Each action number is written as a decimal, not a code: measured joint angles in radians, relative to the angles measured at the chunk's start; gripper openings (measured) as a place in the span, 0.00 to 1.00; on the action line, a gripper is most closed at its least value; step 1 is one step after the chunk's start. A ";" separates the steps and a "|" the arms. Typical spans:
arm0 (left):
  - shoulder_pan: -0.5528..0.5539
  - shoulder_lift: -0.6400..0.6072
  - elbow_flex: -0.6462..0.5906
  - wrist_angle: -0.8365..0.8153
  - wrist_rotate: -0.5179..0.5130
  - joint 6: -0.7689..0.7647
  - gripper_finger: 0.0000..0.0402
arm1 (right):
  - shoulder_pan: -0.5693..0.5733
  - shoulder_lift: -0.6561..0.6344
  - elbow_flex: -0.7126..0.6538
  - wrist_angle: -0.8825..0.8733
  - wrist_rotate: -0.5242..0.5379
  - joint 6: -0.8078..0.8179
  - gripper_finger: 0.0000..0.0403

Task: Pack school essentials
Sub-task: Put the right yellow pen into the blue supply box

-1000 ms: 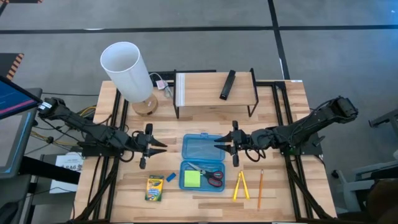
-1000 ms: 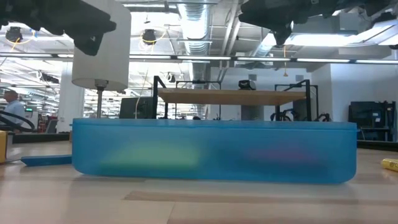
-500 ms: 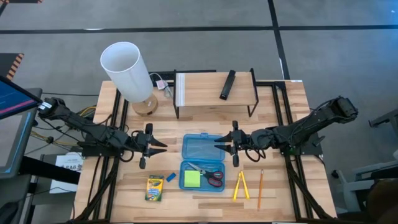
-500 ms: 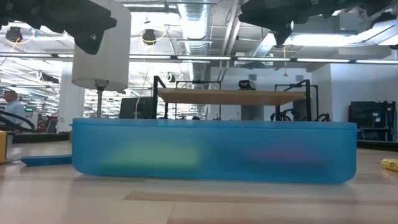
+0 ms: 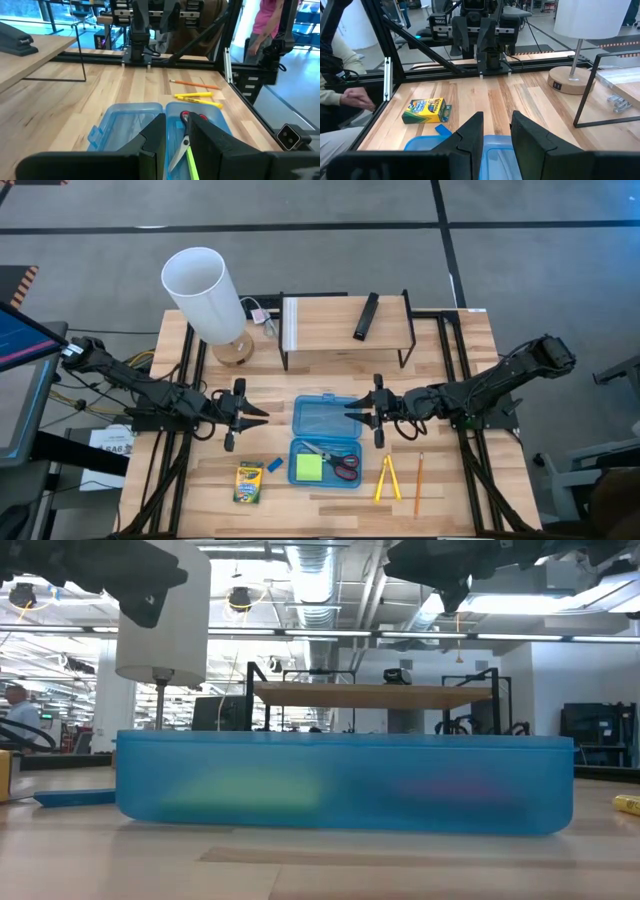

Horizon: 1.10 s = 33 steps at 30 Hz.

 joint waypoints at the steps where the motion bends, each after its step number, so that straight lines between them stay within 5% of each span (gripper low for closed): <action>1: 0.000 0.000 0.000 0.000 0.000 0.000 0.17 | 0.000 0.000 0.000 0.000 0.000 0.000 0.29; 33: 0.000 0.000 -0.001 0.016 0.002 -0.005 0.17 | 0.001 -0.029 0.021 -0.029 -0.001 0.006 0.29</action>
